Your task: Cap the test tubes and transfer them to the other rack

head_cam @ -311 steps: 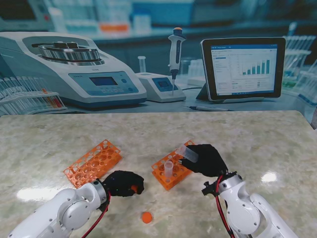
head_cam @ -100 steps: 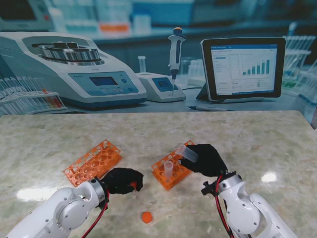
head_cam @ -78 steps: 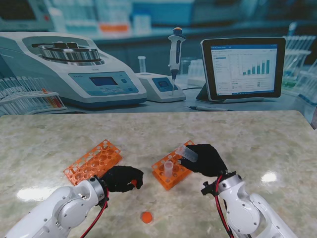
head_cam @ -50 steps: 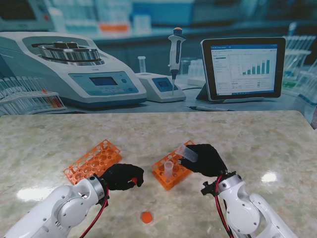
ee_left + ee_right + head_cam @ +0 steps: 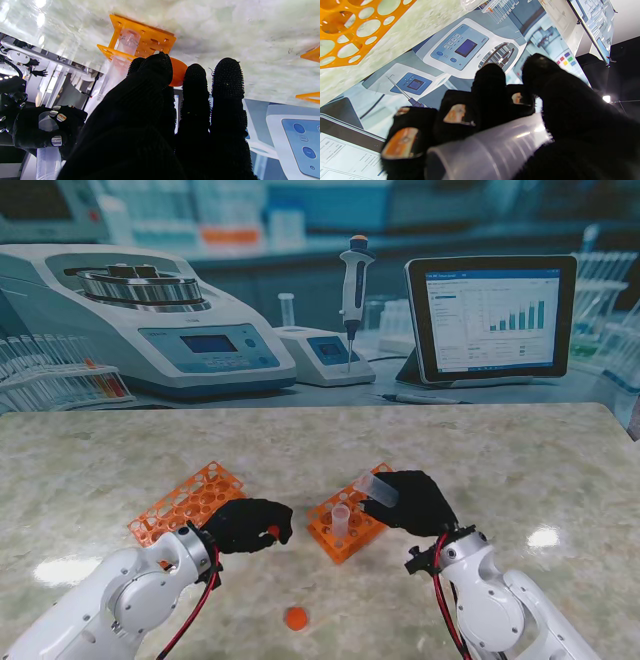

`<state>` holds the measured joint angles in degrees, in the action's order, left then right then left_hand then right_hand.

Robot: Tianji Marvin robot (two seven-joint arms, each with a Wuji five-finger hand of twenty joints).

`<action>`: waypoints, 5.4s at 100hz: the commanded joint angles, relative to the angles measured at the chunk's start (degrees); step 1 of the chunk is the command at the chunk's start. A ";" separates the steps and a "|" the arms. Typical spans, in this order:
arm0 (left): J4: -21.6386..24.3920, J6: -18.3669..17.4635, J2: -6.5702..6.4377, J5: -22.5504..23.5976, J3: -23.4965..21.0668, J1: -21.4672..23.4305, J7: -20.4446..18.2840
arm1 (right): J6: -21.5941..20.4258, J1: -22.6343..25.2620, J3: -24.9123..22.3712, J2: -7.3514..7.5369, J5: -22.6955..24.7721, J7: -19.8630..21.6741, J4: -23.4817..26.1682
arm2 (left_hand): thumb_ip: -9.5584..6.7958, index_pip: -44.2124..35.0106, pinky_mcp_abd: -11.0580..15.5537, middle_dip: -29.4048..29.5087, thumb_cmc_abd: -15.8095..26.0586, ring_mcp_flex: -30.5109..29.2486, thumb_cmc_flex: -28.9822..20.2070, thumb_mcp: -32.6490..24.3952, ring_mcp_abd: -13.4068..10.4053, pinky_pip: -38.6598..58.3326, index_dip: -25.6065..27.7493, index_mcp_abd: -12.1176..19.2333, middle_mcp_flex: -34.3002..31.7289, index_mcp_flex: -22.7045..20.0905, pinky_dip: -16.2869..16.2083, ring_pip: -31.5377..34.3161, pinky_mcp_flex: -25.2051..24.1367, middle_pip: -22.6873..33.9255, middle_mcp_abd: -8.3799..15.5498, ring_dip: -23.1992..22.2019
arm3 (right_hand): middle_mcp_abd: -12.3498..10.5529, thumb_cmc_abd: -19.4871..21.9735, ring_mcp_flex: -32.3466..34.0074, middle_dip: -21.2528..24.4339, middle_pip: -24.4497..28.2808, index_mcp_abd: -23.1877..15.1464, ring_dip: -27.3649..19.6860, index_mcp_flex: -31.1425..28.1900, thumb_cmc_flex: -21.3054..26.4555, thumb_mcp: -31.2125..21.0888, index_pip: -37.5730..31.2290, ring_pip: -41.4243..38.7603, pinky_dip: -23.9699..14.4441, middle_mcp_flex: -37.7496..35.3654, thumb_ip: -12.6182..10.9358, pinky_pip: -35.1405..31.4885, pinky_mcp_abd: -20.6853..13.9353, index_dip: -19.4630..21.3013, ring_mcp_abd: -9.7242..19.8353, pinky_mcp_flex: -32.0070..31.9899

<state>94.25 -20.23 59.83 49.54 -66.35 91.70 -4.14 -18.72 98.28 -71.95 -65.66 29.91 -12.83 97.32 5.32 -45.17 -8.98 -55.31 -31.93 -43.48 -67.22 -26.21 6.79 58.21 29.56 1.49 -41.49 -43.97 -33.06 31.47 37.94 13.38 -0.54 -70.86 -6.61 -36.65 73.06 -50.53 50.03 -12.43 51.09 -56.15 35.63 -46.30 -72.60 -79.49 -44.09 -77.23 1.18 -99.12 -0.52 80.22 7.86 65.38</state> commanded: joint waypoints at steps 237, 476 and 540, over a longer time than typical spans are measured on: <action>1.57 -6.68 5.00 -32.01 0.20 -1.36 6.41 | 1.49 -1.11 0.85 -0.02 -1.75 1.77 -0.88 | -1.79 1.78 0.05 -0.85 3.83 0.58 -6.74 -1.07 -1.10 -1.56 0.32 -2.68 -1.38 -0.44 -0.17 -3.72 -0.68 3.95 -3.33 -2.14 | 3.53 0.69 3.00 0.18 -0.15 -3.40 1.47 -1.87 2.96 0.10 -2.21 -7.47 0.95 -0.97 -0.23 -6.90 -2.08 2.40 8.31 2.02; 10.52 -13.58 3.29 -37.67 1.65 5.88 1.32 | 2.01 -2.38 0.99 -0.01 -2.30 2.34 -2.46 | -2.33 1.89 0.57 -1.18 4.84 0.44 -6.75 0.02 -1.34 -2.45 0.61 -2.32 -1.61 -0.22 -2.16 -4.12 -0.41 3.14 -3.13 -2.41 | 3.81 0.66 3.00 0.16 -0.16 -3.40 1.44 -1.87 3.03 0.18 -2.21 -7.32 0.97 -1.02 -0.20 -6.82 -2.14 2.40 8.40 2.01; 9.14 -12.52 3.72 -37.53 3.55 4.02 2.26 | 1.84 -2.39 0.93 0.01 -2.29 2.39 -2.52 | -2.31 1.98 0.52 -1.15 4.71 0.43 -6.75 -0.02 -1.50 -2.61 0.69 -2.18 -1.57 -0.15 -2.22 -4.12 -0.62 3.18 -3.00 -2.43 | 3.69 0.74 3.00 0.16 -0.17 -3.40 1.43 -1.87 2.99 0.20 -2.21 -7.28 0.98 -0.99 -0.20 -6.80 -2.15 2.40 8.42 2.01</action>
<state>103.53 -33.20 63.29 11.96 -63.05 95.93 -1.91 -16.85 95.57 -71.06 -65.55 27.72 -10.53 94.81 5.34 -43.96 -9.29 -54.53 -30.49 -43.51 -68.40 -25.45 7.94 56.68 29.56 0.19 -41.21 -43.99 -33.78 28.76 37.30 12.98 -1.79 -72.48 -6.61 -36.65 73.06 -50.53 50.02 -12.46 51.08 -56.15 35.65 -46.28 -72.59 -79.49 -44.09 -77.23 1.18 -99.12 -0.51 80.23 7.86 65.38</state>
